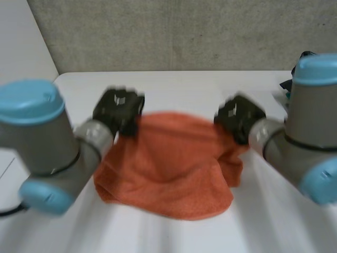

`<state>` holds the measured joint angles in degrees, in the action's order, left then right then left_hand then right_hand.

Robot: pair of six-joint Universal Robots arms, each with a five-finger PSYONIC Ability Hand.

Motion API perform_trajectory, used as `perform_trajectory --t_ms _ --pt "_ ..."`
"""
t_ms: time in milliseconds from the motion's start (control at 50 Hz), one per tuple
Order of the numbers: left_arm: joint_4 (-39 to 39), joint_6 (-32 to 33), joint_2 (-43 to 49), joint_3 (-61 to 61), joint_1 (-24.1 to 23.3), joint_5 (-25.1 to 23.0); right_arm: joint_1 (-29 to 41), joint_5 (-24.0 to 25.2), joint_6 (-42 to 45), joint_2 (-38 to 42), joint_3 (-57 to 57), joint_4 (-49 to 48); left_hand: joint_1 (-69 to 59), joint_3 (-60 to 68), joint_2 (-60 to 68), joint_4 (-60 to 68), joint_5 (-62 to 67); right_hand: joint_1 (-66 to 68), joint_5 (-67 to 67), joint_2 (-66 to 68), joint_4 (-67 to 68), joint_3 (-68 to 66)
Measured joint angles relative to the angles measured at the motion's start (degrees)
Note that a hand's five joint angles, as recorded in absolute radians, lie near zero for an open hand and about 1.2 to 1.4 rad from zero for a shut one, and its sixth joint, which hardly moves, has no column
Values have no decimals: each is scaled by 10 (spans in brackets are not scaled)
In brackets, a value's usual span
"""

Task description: Fold the laundry.

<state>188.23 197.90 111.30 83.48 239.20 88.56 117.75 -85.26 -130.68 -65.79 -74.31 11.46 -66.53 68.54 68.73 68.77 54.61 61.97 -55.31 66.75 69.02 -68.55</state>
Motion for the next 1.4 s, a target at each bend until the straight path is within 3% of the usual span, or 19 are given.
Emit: perform_trajectory --t_ms 80,160,280,600,800,900,980,1080,1180,1280,1400 --pt "60 58 57 -141 -2 27 4 -54 0 32 103 -132 0 0 0 0 0 0 0 0 0 0" --pt "155 128 91 -268 -4 62 5 -90 1 33 162 -337 0 0 0 0 0 0 0 0 0 0" --pt "252 171 87 -280 -4 87 5 -89 4 6 142 -487 0 0 0 0 0 0 0 0 0 0" --pt "242 164 72 -11 -26 93 8 -66 -28 44 -9 -281 0 1 0 2 8 0 -6 6 0 -1" --pt "123 159 95 89 -48 171 10 -67 -69 89 -89 -231 7 -9 -9 -8 3 0 -6 6 0 -1" --pt "72 146 15 146 -57 186 9 -64 -70 80 -131 -212 326 -321 -333 -328 -286 0 -10 6 0 -1" --pt "51 133 -49 165 -65 184 10 -58 -69 60 -163 -207 420 -428 -432 -438 -397 0 -10 6 0 -1" --pt "18 124 -96 156 -66 157 12 -41 -69 34 -196 -208 435 -462 -465 -470 -432 0 -10 6 0 -1" --pt "-19 122 -99 115 -47 90 12 -23 -70 21 -218 -212 435 -466 -466 -472 -434 0 -10 6 0 -1" --pt "-36 125 -48 70 -16 25 12 -17 -70 18 -225 -213 435 -466 -466 -472 -434 0 -10 6 0 -1" --pt "-60 131 48 -8 0 -4 12 -16 -70 19 -227 -214 435 -465 -466 -470 -432 0 -10 6 0 -1"
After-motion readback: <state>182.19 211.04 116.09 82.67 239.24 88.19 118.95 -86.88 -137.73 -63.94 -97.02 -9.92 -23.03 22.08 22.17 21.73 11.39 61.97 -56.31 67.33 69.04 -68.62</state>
